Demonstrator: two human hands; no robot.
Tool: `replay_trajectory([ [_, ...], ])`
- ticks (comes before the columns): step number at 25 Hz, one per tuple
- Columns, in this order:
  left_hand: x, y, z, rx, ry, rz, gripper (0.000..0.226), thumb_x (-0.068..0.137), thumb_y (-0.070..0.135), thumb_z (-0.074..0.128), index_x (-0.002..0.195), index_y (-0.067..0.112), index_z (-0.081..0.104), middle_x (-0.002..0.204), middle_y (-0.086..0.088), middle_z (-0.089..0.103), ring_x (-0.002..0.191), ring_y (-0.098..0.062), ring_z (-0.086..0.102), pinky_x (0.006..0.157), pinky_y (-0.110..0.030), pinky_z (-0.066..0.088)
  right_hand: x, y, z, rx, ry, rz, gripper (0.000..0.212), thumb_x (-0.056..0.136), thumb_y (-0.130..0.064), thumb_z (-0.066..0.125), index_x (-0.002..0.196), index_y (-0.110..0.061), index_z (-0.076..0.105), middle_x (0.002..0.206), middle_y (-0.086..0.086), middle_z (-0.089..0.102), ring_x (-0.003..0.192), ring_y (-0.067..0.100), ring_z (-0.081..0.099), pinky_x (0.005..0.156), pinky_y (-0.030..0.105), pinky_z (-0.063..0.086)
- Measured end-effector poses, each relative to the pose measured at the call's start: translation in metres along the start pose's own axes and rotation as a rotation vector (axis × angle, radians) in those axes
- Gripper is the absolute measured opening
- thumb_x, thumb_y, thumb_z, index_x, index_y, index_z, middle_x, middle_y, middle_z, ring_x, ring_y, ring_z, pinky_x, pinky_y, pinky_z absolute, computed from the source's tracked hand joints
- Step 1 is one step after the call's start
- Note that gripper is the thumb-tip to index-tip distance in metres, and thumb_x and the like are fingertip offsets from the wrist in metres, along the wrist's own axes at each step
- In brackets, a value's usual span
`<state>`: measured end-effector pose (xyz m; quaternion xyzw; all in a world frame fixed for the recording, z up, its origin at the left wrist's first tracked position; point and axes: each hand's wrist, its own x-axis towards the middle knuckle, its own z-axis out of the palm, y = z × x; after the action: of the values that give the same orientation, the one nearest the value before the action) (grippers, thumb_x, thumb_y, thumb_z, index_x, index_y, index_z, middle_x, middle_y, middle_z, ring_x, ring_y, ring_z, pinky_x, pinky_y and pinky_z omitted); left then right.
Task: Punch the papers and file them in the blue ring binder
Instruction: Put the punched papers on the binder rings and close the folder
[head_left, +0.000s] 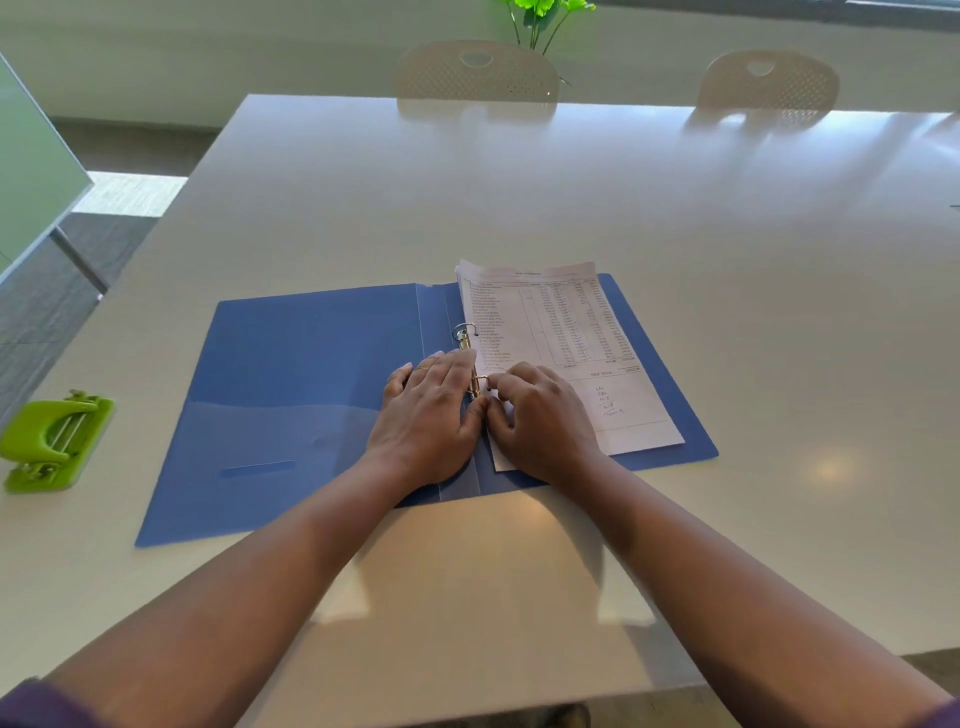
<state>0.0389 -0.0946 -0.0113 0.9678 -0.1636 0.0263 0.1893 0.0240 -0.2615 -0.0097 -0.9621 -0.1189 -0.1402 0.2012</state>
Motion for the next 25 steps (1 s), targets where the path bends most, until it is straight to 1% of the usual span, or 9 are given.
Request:
replay_trajectory([
  [4, 0.025, 0.003, 0.003, 0.010, -0.024, -0.068, 0.058, 0.103, 0.053, 0.029, 0.158, 0.035, 0.024, 0.166, 0.001, 0.025, 0.154, -0.018, 0.016, 0.123, -0.043, 0.005, 0.024, 0.015, -0.003, -0.010, -0.058, -0.026, 0.025, 0.095, -0.030, 0.054, 0.104, -0.014, 0.071, 0.103, 0.005, 0.069, 0.094, 0.028, 0.063, 0.081, 0.044, 0.054],
  [7, 0.040, 0.006, 0.005, 0.010, -0.030, -0.094, 0.056, 0.103, 0.054, 0.029, 0.156, 0.038, 0.028, 0.165, 0.003, 0.027, 0.153, -0.017, 0.016, 0.121, -0.043, 0.007, 0.037, 0.024, -0.006, -0.017, -0.074, -0.047, 0.026, 0.095, -0.029, 0.056, 0.109, -0.014, 0.071, 0.107, 0.006, 0.070, 0.098, 0.029, 0.064, 0.082, 0.044, 0.054],
  [11, 0.052, 0.009, 0.005, 0.019, -0.026, -0.123, 0.056, 0.101, 0.056, 0.029, 0.154, 0.037, 0.033, 0.164, 0.004, 0.028, 0.152, -0.017, 0.017, 0.120, -0.043, 0.009, 0.045, 0.030, -0.010, -0.072, -0.066, -0.033, 0.029, 0.095, -0.030, 0.056, 0.112, -0.013, 0.072, 0.110, 0.006, 0.070, 0.100, 0.028, 0.063, 0.084, 0.045, 0.054],
  [13, 0.054, 0.010, 0.005, 0.017, -0.027, -0.123, 0.056, 0.100, 0.055, 0.031, 0.153, 0.037, 0.034, 0.164, 0.005, 0.029, 0.152, -0.016, 0.017, 0.120, -0.043, 0.009, 0.041, 0.038, -0.014, -0.097, -0.030, 0.057, 0.031, 0.093, -0.030, 0.056, 0.115, -0.013, 0.071, 0.114, 0.005, 0.069, 0.103, 0.028, 0.062, 0.086, 0.045, 0.053],
  [15, 0.054, 0.011, 0.005, 0.009, -0.026, -0.125, 0.055, 0.101, 0.053, 0.032, 0.153, 0.037, 0.034, 0.164, 0.005, 0.028, 0.152, -0.016, 0.016, 0.120, -0.042, 0.008, 0.034, 0.049, -0.021, -0.106, 0.006, 0.215, 0.036, 0.093, -0.032, 0.056, 0.120, -0.012, 0.069, 0.124, 0.006, 0.066, 0.111, 0.031, 0.060, 0.090, 0.045, 0.050],
  [17, 0.054, 0.010, 0.004, -0.006, -0.029, -0.126, 0.055, 0.101, 0.052, 0.030, 0.154, 0.037, 0.034, 0.165, 0.006, 0.027, 0.153, -0.015, 0.015, 0.121, -0.042, 0.007, 0.025, 0.062, -0.030, -0.113, 0.033, 0.395, 0.045, 0.094, -0.040, 0.057, 0.128, -0.011, 0.064, 0.136, 0.006, 0.060, 0.122, 0.033, 0.054, 0.098, 0.047, 0.044],
  [19, 0.054, 0.011, 0.004, -0.020, -0.032, -0.125, 0.056, 0.101, 0.054, 0.028, 0.154, 0.036, 0.033, 0.165, 0.007, 0.026, 0.153, -0.015, 0.014, 0.121, -0.042, 0.006, 0.019, 0.075, -0.040, -0.114, 0.054, 0.554, 0.058, 0.092, -0.050, 0.059, 0.133, -0.010, 0.059, 0.140, 0.008, 0.055, 0.127, 0.035, 0.049, 0.102, 0.048, 0.041],
  [21, 0.054, 0.011, 0.004, -0.021, -0.032, -0.123, 0.059, 0.099, 0.057, 0.027, 0.153, 0.036, 0.034, 0.165, 0.007, 0.026, 0.152, -0.015, 0.014, 0.121, -0.043, 0.007, 0.016, 0.086, -0.050, -0.108, 0.048, 0.676, 0.064, 0.087, -0.056, 0.062, 0.131, -0.009, 0.058, 0.135, 0.011, 0.056, 0.124, 0.037, 0.050, 0.100, 0.047, 0.042],
  [25, 0.055, 0.010, 0.005, 0.027, -0.046, -0.113, 0.069, 0.092, 0.067, 0.033, 0.154, 0.036, 0.031, 0.165, 0.007, 0.025, 0.152, -0.017, 0.014, 0.121, -0.043, 0.009, 0.013, 0.103, -0.066, -0.074, -0.016, 0.797, 0.060, 0.078, -0.062, 0.069, 0.112, -0.014, 0.061, 0.121, 0.009, 0.059, 0.116, 0.036, 0.053, 0.087, 0.043, 0.047],
])
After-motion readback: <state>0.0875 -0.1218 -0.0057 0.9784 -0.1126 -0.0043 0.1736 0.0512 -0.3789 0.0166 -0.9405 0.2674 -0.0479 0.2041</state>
